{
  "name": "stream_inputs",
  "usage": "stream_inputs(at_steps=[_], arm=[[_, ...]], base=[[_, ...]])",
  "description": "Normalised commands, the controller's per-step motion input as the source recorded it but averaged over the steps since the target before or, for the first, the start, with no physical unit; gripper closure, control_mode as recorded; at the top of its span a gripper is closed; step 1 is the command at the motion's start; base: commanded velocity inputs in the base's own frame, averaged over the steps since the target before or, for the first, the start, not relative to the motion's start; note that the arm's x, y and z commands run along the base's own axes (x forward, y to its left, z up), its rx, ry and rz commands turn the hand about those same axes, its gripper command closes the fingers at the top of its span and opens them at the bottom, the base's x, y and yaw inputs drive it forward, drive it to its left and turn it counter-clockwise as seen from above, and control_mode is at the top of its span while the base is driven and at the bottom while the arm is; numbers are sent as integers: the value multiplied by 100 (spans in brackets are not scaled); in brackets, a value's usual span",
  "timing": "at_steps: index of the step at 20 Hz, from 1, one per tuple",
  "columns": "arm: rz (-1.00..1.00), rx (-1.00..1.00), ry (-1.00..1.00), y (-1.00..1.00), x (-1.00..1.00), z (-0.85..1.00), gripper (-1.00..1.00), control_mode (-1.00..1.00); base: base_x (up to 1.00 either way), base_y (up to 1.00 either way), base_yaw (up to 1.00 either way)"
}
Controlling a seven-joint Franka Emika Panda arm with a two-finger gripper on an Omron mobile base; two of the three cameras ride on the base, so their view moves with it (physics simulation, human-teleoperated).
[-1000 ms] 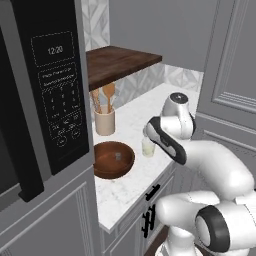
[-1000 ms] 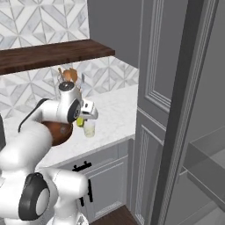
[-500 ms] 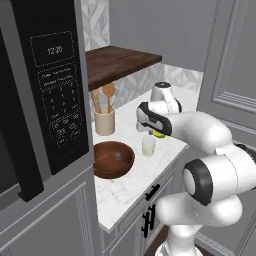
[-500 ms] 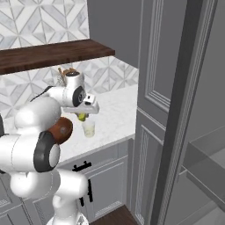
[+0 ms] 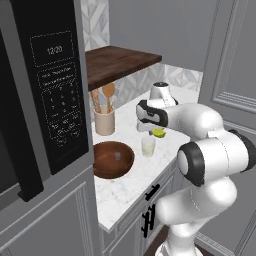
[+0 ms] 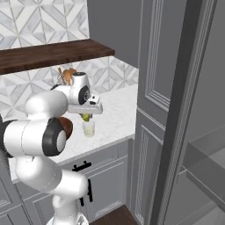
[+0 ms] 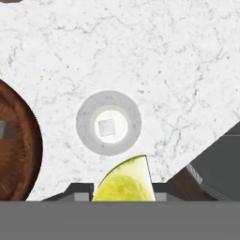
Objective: Grab a lemon wedge from the fridge and one ice cube from the ice bowl, and put them in the glass of lemonade.
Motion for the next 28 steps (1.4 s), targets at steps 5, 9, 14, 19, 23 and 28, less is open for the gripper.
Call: stream_inputs(at_steps=[5,9,14,19,23,28], arm=[[-2,0,-2,0,1,-21,100,-100],[1,0,0,0,7,-15,100,-100],[4,0,1,4,20,-1,100,-100],[0,0,0,27,10,0,100,-100],[0,0,0,3,29,0,100,-100],[0,0,0,-5,26,-8,100,-100]], base=[[0,0,0],[0,0,0],[0,0,0],[0,0,0],[0,0,0],[0,0,0]])
